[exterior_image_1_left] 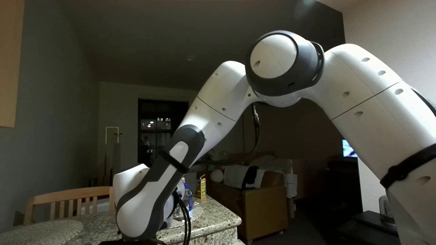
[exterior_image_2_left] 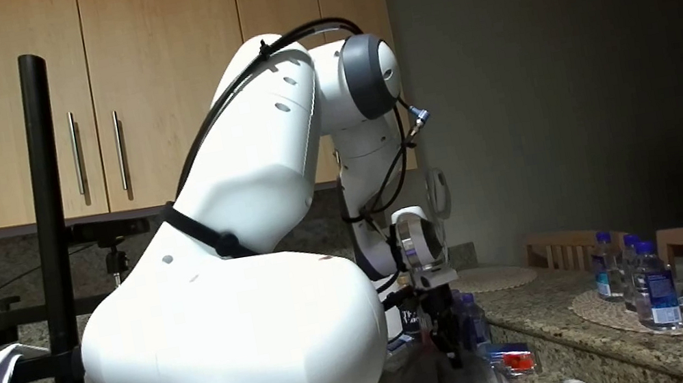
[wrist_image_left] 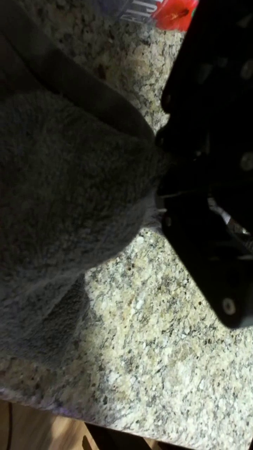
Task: Move the grey towel to the right
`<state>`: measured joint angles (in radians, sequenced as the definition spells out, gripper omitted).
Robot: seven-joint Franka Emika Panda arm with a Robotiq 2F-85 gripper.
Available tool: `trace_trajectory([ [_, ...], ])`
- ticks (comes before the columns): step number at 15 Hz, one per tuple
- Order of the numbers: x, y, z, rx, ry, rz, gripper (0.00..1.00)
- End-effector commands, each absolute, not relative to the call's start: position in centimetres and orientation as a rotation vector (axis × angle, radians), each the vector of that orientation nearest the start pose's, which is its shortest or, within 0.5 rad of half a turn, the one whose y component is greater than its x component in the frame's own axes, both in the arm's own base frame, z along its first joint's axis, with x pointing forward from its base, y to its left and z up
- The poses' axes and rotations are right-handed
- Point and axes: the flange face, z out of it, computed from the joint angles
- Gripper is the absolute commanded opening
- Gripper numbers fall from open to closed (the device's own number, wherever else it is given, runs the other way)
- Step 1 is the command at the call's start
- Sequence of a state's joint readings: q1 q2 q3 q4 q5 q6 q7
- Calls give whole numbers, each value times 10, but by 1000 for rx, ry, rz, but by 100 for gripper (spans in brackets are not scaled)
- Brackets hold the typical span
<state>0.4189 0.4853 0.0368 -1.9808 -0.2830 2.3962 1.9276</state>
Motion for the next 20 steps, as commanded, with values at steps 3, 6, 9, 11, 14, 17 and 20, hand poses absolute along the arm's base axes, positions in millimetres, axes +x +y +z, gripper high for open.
trace_trajectory([
  [3,537,256,193,-2626,1968,-153,8],
  [6,535,254,184,-2642,1978,-144,8],
  [9,535,252,179,-2650,1984,-139,8],
  [11,534,250,176,-2657,1990,-136,26],
  [14,534,246,175,-2661,1995,-136,46],
  [17,534,243,175,-2660,2002,-137,67],
  [20,534,241,177,-2658,2004,-139,86],
])
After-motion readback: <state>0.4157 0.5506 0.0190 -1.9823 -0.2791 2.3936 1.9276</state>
